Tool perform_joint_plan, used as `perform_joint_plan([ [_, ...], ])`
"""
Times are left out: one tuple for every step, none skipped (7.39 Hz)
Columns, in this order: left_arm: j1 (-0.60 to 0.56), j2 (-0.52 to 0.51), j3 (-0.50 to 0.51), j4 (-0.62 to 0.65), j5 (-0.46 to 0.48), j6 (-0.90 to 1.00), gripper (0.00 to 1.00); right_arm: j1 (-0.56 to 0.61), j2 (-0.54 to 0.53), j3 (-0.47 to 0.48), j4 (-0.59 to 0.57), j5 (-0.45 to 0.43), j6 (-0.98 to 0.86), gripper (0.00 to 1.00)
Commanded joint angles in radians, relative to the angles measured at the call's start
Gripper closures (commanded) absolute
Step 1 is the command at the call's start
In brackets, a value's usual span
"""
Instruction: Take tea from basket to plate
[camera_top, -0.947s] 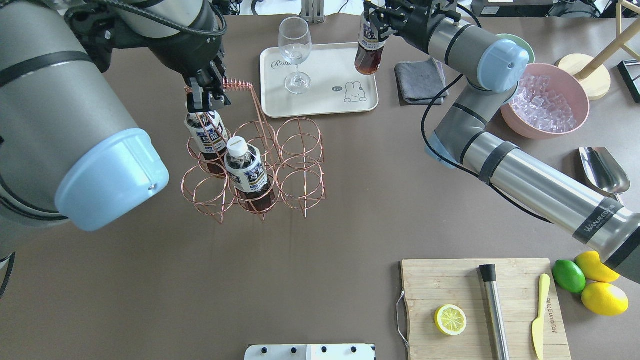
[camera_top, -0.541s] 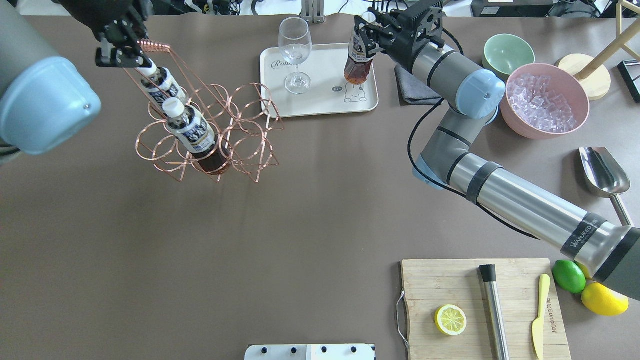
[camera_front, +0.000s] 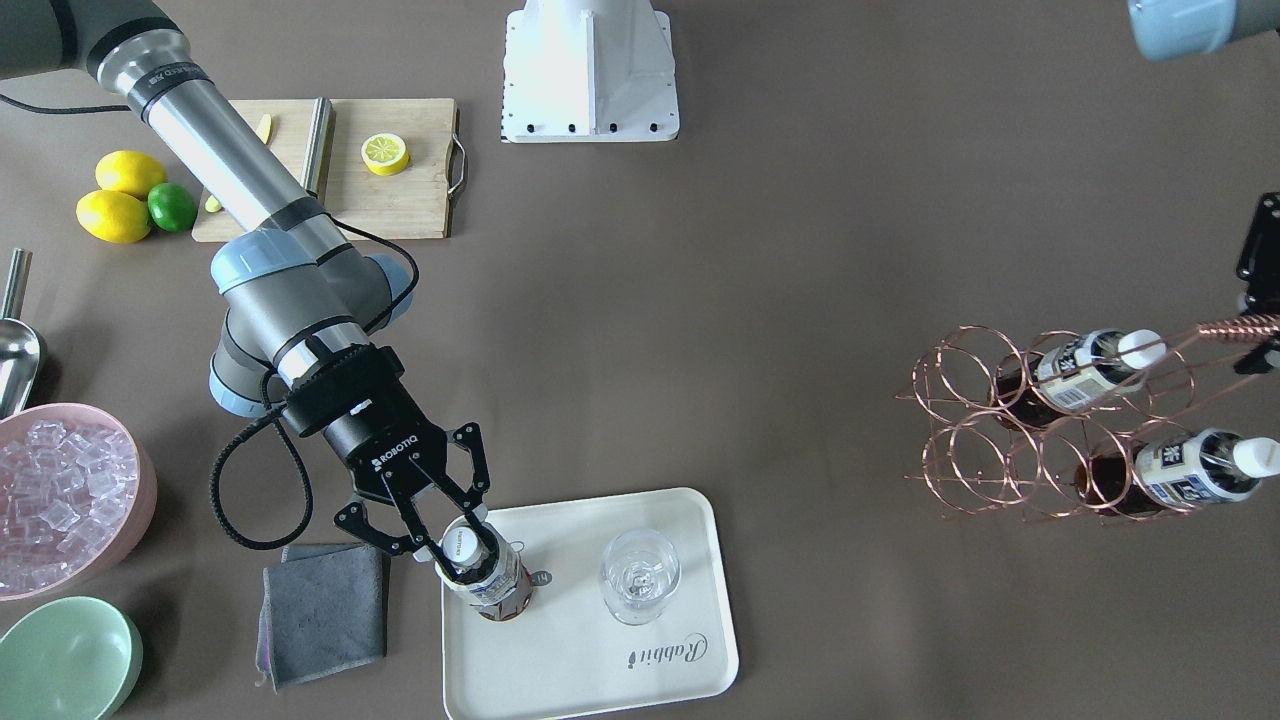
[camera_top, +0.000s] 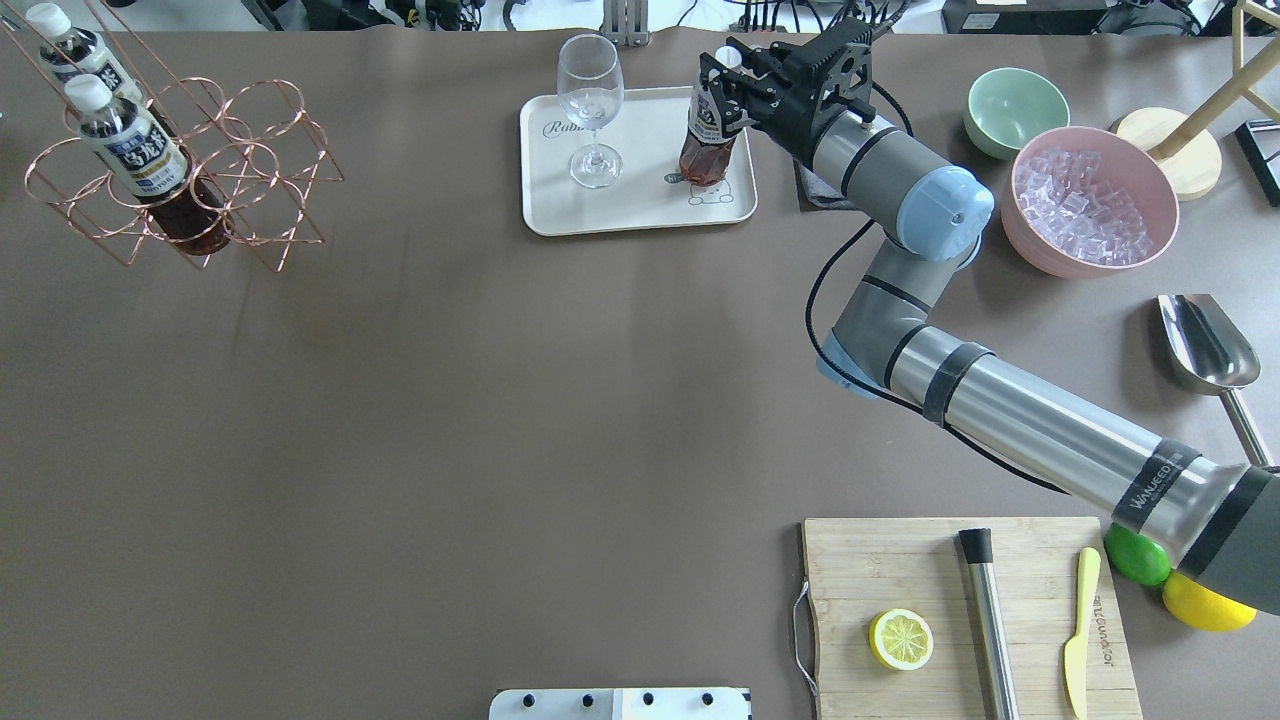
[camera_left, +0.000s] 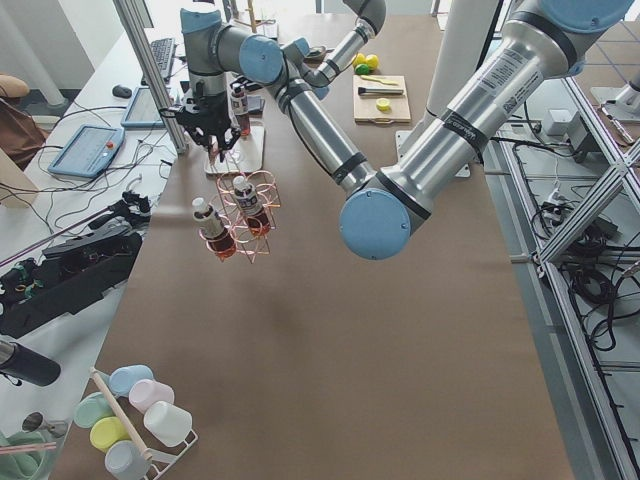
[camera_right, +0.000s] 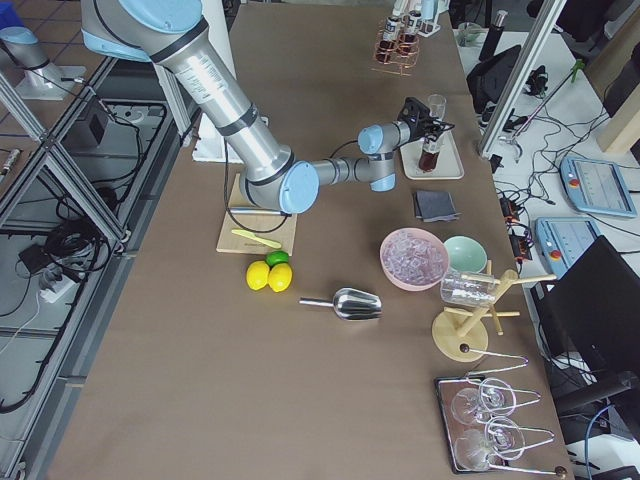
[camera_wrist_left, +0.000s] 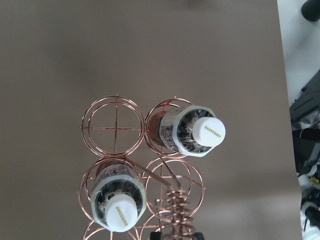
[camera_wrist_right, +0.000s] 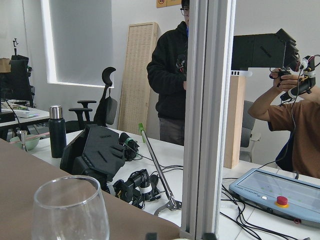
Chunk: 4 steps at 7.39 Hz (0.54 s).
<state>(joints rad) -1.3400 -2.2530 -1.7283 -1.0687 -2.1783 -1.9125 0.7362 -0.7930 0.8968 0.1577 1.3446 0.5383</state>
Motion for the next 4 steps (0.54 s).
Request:
perform_joint_plan([
  [-0.119,0.035,0.232,-0.187,-0.011,0.117,1.00,0.003,-0.003,0.011,0.002,0.011,-0.006,0.32],
  [-0.122,0.036,0.278,-0.221,-0.008,0.122,1.00,0.003,-0.003,0.017,-0.003,0.011,0.000,0.00],
  [-0.123,0.056,0.333,-0.299,-0.008,0.122,1.00,0.003,-0.005,0.020,-0.004,0.011,-0.001,0.00],
  [-0.126,0.076,0.375,-0.377,-0.006,0.124,1.00,0.009,-0.006,0.027,-0.007,0.013,-0.001,0.00],
])
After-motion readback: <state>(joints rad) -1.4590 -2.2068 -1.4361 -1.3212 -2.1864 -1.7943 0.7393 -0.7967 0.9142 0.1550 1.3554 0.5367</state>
